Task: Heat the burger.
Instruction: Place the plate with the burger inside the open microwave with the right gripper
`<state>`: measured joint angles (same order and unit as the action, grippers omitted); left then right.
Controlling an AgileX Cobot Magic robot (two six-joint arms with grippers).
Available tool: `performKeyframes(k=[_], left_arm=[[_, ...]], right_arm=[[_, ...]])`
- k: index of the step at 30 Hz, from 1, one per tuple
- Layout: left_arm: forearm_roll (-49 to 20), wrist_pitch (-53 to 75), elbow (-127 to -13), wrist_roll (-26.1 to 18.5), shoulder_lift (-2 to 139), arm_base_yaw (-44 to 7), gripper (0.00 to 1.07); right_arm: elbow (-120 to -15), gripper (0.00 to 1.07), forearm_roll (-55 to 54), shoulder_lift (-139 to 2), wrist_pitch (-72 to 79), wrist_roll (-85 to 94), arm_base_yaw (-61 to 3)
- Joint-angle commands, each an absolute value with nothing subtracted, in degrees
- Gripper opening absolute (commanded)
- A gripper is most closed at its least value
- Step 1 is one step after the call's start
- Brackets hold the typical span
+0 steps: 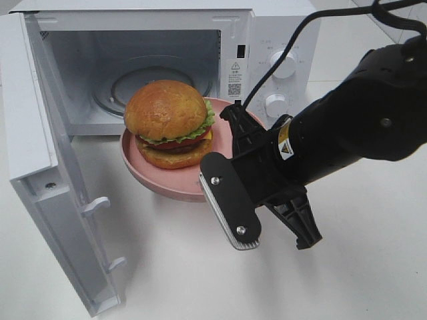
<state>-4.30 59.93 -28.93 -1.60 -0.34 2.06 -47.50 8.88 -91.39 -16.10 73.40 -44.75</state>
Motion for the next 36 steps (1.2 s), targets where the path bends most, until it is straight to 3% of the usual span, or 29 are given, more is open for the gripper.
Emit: performKeyframes(k=[1, 36], left_arm=[[-4.47, 59.36, -28.82, -1.15, -1.49, 1.72, 0.98], [-4.47, 59.36, -28.82, -1.15, -1.49, 1.72, 0.98]], right_arm=[[-49.79, 0.0, 9.45, -92.07, -12.49, 71.85, -44.52], [-71.1, 0.0, 12.03, -106.63, -20.05, 65.66, -44.52]])
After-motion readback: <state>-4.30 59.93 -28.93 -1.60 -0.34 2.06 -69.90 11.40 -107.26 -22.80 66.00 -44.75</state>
